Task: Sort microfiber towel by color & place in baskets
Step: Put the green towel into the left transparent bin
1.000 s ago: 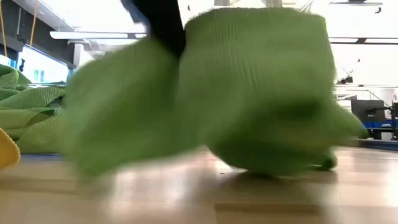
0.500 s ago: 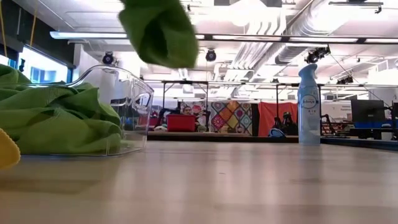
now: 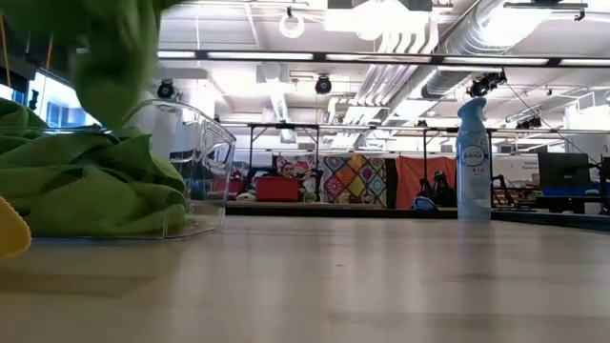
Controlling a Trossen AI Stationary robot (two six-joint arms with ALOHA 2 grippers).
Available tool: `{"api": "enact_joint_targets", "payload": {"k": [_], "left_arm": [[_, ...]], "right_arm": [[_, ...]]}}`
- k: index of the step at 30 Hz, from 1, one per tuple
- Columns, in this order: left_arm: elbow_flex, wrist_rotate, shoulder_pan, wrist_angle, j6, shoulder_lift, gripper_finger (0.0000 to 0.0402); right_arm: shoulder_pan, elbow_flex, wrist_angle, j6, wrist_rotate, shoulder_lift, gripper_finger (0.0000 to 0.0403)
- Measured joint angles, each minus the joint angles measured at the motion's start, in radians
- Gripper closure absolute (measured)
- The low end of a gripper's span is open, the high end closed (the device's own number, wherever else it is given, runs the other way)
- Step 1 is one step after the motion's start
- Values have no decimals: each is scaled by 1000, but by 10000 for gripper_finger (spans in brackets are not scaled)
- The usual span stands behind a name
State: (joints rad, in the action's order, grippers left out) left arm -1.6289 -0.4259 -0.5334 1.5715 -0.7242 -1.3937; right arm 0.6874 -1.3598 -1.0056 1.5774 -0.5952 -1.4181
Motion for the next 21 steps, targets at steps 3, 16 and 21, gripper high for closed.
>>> {"api": "enact_joint_targets", "payload": {"k": [3, 16, 21], "left_arm": [[114, 0, 39, -64, 18, -1, 401], [611, 169, 221, -648, 160, 3, 401], [773, 241, 268, -849, 152, 3, 401]], "right_arm": [[-28, 0, 43, -36, 0, -9, 221], [-100, 0, 197, -95, 47, -124, 221], [-106, 1, 244, -95, 55, -150, 221]]}}
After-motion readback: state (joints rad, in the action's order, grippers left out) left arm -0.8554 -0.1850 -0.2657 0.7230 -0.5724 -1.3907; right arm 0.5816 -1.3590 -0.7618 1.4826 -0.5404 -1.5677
